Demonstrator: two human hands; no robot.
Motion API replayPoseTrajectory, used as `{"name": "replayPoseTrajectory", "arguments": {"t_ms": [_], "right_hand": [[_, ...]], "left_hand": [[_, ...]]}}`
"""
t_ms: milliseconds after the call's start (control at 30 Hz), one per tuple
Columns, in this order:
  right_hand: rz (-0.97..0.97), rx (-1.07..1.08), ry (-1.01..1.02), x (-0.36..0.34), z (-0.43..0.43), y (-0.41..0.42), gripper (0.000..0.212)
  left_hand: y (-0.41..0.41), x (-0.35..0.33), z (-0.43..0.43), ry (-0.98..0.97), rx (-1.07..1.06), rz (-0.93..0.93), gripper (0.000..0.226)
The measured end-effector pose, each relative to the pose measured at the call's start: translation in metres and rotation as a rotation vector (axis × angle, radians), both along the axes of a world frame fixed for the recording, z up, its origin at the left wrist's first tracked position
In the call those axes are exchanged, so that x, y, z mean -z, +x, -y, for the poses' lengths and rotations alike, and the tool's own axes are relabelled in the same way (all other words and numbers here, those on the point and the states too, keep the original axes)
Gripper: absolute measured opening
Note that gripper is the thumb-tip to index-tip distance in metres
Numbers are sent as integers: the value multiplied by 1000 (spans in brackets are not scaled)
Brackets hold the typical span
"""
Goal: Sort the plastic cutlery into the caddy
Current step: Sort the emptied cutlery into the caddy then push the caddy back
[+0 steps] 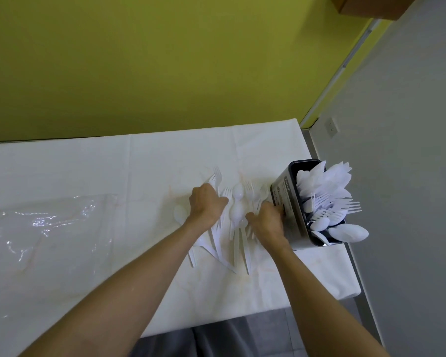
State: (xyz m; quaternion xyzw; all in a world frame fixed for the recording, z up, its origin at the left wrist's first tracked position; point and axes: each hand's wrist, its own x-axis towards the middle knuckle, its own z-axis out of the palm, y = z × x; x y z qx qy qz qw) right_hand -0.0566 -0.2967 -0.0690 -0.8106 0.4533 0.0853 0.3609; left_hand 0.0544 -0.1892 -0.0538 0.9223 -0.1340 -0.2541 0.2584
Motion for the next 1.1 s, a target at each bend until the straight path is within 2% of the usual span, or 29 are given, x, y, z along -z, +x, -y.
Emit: {"name": "replayPoseTrajectory", "arguments": {"t_ms": [133,233,300,400,567,667,767,833,900,1100], "right_hand": [[-20,42,54,-3,-4,-5,18],[-55,34,63,-5,-4,-11,19],[-60,25,61,-8,-5,-15,18],[-53,13,76,-9,-7,-16,9],[-44,44,115,-9,-8,-15,8],[-45,42,101,-10,-9,-16,9],[-53,28,89,-12,-10,-17,9],[-58,3,81,-13,-11,-18,13],[-69,-21,67,-13,-12,-21,15],[-131,-66,-48,-13,-13,-24,12]], "left_hand": [[27,-6,2,60,-22,21,38],[31,0,2,159,49,-8,18],[28,8,1,170,58,-17,15],[25,13,-2,149,56,-22,34],[24,6,-8,88,69,21,44],[25,-2,-9,4,-5,55,44],[11,-8,-7,-32,1,-17,32],[-6,-4,-4,18,57,-77,24],[-19,3,-1,66,92,-103,26],[-24,7,7,134,126,-54,34]]}}
